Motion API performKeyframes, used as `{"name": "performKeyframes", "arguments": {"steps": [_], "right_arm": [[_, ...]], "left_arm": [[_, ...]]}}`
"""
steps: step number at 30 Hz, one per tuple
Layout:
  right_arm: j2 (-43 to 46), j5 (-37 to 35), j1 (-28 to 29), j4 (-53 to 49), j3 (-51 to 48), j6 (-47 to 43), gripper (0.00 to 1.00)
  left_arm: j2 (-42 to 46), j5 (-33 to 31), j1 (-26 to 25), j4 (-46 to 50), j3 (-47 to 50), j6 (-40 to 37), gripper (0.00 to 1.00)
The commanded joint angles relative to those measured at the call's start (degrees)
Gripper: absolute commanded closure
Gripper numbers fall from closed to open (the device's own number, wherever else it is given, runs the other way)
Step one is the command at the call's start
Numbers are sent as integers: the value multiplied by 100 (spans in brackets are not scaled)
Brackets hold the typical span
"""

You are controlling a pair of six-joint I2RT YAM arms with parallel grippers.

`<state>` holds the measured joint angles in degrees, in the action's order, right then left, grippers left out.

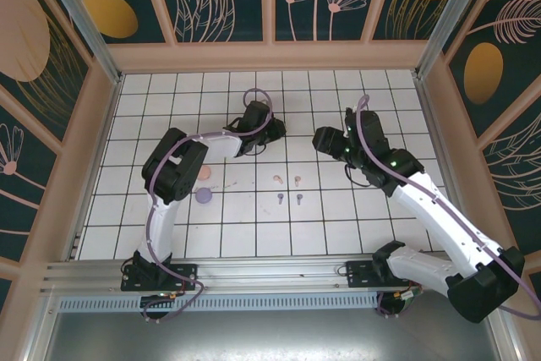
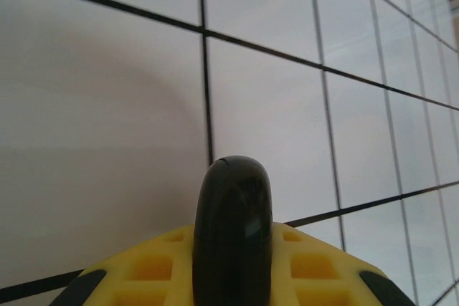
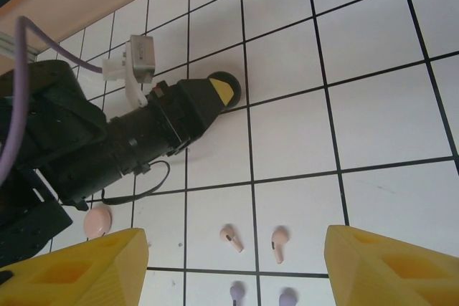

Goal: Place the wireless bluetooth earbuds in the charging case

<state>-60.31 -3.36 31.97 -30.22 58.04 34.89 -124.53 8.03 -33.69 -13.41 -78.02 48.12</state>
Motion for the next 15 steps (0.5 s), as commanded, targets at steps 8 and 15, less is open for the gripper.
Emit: {"name": "performKeyframes", "arguments": {"steps": [8, 15], "right_arm": [[1, 229, -32, -767, 589, 346, 29], [55, 224, -33, -1110, 912, 429, 25]], "left_arm": [[-305, -329, 108, 581, -176, -227, 79], [-204, -532, 207, 836, -143, -660, 57]]}}
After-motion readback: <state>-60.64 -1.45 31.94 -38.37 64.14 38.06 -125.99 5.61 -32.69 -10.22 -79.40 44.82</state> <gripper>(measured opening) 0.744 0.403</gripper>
